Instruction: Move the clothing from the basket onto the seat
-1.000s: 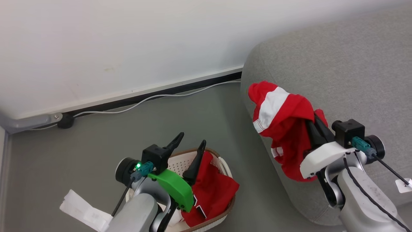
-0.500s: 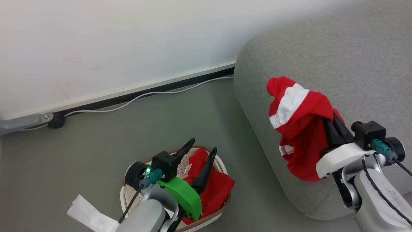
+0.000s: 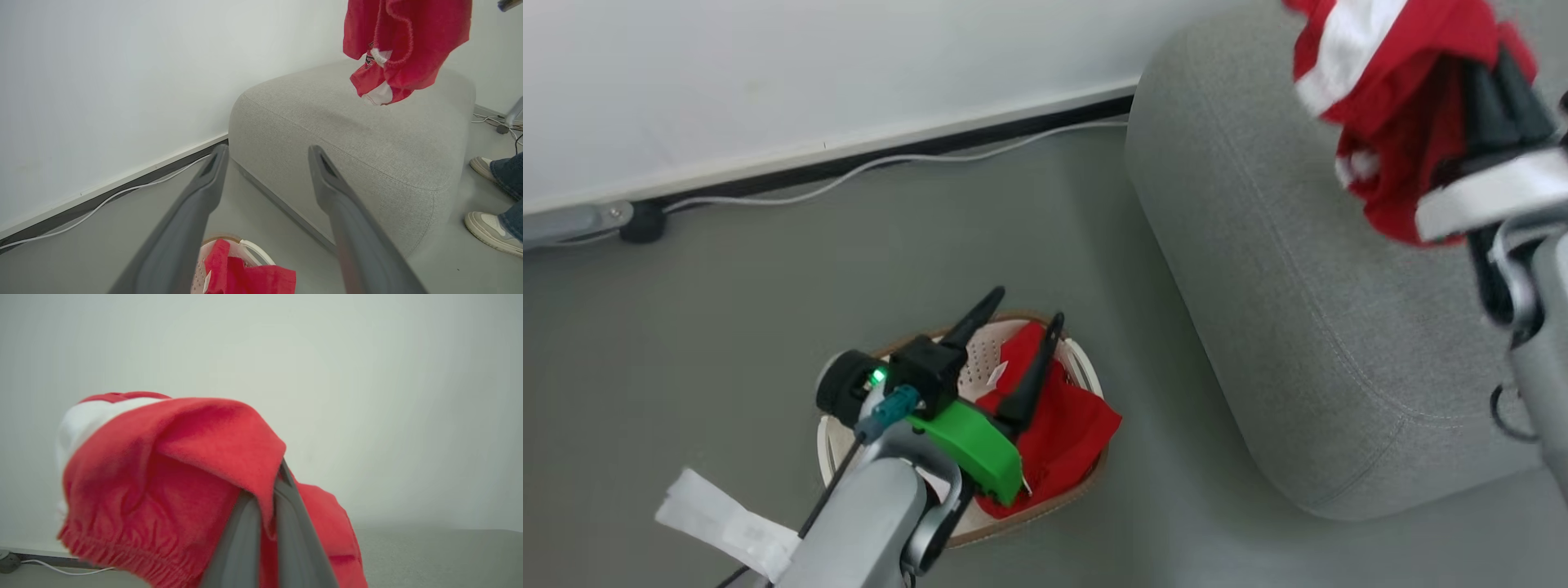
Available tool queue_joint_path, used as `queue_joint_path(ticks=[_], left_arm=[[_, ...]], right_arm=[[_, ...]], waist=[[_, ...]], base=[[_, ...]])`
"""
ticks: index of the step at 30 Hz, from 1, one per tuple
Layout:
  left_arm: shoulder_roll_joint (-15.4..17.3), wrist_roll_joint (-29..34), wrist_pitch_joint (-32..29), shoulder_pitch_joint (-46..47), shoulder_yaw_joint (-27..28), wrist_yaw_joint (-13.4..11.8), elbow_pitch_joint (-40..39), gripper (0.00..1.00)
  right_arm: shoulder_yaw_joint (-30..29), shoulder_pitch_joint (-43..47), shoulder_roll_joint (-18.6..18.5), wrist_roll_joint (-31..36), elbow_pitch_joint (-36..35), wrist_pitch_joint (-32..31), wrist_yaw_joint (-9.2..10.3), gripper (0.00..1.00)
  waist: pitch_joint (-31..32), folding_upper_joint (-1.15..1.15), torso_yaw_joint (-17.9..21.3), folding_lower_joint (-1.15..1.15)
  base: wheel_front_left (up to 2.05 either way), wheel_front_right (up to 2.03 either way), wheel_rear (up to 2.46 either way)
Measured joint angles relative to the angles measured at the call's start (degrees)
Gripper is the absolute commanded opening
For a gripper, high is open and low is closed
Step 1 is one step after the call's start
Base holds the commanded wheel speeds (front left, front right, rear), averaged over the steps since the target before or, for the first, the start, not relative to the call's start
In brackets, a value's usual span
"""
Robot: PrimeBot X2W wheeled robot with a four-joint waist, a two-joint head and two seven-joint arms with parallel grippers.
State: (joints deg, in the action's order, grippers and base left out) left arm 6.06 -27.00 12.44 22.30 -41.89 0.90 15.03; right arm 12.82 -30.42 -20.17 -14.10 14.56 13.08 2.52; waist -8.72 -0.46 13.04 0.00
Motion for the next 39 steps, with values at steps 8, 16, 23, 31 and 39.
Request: queue_joint_path(ticks=[8, 16, 23, 31, 39], left_arm=[[1.8, 1.0, -1.9, 3.8, 1.0, -1.0, -4.3, 1.0], [2.0, 3.7, -3.5, 7.7, 0.9, -1.4, -9.4, 1.0], [2.4, 4.5, -4.9, 10.1, 0.4, -1.4, -12.7, 1.0], [2.7, 6.6, -6.5, 12.2, -1.0, -1.1, -16.3, 1.0], [3.9, 7.4, -8.1, 13.1, -1.1, -1.1, -17.6, 1.0]], right_arm=[[-6.7, -12.2, -3.8, -2.3, 2.3, -4.1, 0.09, 0.0], [-12.6, -20.2, -8.1, -5.2, 5.1, -6.6, 0.69, 0.0], [-15.5, -23.4, -10.0, -7.2, 8.5, -7.4, 1.18, 0.0], [-19.5, -23.7, -10.9, -8.2, 15.9, -7.6, 2.7, 0.0], [-19.3, -24.7, -8.6, -8.5, 21.3, -5.5, 3.14, 0.0]], waist=[[-6.0, 0.0, -0.3, 0.0], [-12.4, 0.0, -1.0, 0.0], [-17.2, 0.0, -1.6, 0.01], [-22.5, 0.0, -2.3, 0.0], [-26.4, 0.0, -2.5, 0.01]], base=[[0.0, 0.0, 0.0], [0.0, 0.0, 0.0], [0.0, 0.0, 0.0], [0.0, 0.0, 0.0], [0.0, 0.0, 0.0]])
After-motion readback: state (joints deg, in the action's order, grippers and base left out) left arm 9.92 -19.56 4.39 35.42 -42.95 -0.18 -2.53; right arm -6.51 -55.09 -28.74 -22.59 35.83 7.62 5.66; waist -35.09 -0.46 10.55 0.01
